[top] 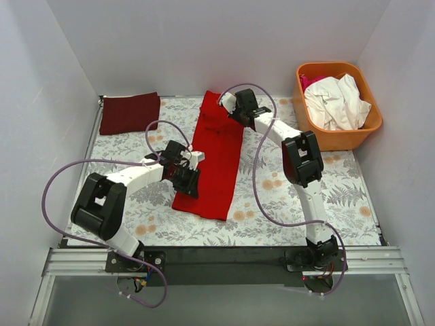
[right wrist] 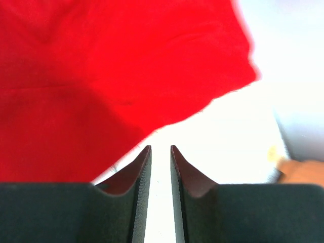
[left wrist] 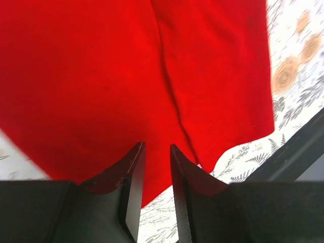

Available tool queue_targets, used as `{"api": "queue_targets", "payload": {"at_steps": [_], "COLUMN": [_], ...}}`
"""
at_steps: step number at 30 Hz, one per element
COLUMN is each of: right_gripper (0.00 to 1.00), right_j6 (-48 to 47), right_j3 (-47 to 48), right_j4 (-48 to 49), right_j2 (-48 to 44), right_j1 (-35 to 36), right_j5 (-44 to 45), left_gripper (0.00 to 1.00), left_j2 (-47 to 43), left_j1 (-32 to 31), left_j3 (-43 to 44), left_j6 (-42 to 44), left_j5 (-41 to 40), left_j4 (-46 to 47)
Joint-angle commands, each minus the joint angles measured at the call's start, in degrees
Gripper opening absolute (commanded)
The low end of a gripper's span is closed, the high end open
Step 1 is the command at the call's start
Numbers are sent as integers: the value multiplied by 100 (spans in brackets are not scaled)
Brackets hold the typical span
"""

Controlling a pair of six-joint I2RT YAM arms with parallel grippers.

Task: Fold and stack the t-shirts
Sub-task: Fold the tshirt

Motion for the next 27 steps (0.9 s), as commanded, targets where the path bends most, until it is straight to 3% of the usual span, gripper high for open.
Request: {"api": "queue_targets", "payload": {"at_steps": [1, 7, 14, 19, 22, 23, 24, 27], "right_gripper": [28, 28, 28, 27, 27, 27, 27, 29], "right_j6": [138, 937, 1685, 1371, 949, 800, 529, -663], "right_j3": [-10, -351, -1169, -2221, -2531, -2619, -2690, -3303], "right_j4": [-145, -1402, -2212, -2440, -2738, -2939, -3046, -3328], "right_j2": [-971, -1718, -2483, -3221, -3705, -3949, -4091, -4899], "right_j1": [11, 11, -384, -604, -744, -875, -929, -947], "right_j5": [-268, -935, -2199, -2685, -3088, -3429, -3632, -4275], "left_gripper": [24, 20, 18, 19, 29, 34, 45, 57], "left_j2": [156, 753, 1350, 1326, 361, -346, -675, -1694], "left_j1": [-187, -767, -2479, -2693, -2526, -2517, -2517, -2561], "left_j3": [-44, 175, 588, 958, 713, 512, 353, -131], "left_j6": [-222, -152, -46, -20, 348, 498, 612, 1121], "left_j5": [-305, -227, 133, 213, 335, 405, 424, 564], "left_j4": [178, -173, -288, -244, 10, 168, 274, 459]}}
